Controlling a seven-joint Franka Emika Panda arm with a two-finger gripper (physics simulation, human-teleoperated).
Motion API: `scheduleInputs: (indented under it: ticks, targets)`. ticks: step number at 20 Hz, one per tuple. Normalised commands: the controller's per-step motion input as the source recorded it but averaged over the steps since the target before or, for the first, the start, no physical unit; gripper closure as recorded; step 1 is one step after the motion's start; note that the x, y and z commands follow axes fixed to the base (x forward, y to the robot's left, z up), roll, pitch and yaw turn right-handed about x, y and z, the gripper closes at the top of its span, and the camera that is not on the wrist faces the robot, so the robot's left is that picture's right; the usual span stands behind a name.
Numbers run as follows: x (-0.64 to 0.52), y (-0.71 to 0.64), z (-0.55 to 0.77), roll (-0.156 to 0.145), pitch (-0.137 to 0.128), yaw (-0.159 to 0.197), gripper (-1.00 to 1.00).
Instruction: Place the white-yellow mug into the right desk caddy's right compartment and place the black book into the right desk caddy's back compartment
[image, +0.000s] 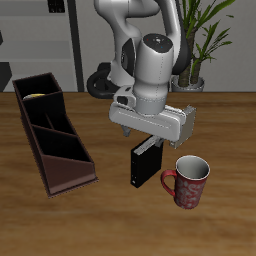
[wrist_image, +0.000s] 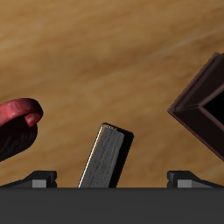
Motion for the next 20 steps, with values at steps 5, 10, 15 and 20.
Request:
scheduleInputs:
  ticks: [5,10,15,20]
  targets:
    - [-0.04,-0.02,-0.29,-0.008,-0.011,-0.062,-1.0]
    - [-0.09,0.0,-0.21,0.001,-0.01,-0.038,-1.0]
    - [0.05,0.02,-0.23,-0.008,0.025,-0.053,-1.0]
    - [0.08,0.03,-0.25,0.031,0.047,-0.057,-1.0]
